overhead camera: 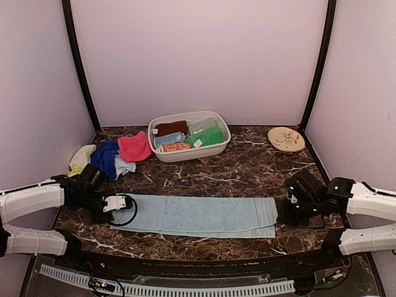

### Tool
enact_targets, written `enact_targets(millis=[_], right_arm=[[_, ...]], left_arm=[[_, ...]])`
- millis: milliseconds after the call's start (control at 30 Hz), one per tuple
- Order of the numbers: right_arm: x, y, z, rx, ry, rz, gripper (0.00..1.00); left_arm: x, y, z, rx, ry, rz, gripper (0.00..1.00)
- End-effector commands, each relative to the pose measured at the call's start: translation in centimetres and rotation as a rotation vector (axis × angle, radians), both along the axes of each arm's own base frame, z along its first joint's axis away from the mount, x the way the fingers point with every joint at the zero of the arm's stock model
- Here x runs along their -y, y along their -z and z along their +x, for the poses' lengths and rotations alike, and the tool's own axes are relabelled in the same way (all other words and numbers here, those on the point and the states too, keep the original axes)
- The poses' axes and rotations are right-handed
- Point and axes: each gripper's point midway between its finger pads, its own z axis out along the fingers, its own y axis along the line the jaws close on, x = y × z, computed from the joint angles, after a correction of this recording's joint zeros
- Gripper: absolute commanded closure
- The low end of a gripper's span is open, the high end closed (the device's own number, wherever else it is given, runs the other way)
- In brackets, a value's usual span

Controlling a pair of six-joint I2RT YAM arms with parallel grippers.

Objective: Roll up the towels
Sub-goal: Smooth out the towel at the center of the board.

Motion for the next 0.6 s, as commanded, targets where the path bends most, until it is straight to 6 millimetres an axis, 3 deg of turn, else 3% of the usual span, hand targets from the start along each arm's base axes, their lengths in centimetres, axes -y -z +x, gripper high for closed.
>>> enact_targets(millis=[0,233,567], right_arm=[[0.6,-1.8,-0.5,-0.008,0.020,0.007,1.00],[0.6,-2.4,-1.5,-0.036,0.008,0.038,1.00],[0.7,0.9,-4.0,-0.150,-0.036,0.037,1.00]], left_arm=[[-0.3,0.6,0.0,0.003,0.015,0.024,0.61],[-0.3,0.5,0.5,0.014,0.008,0.032,0.63],[-0.3,-0.9,2.0,0.071,-0.012,0.042,0.69]])
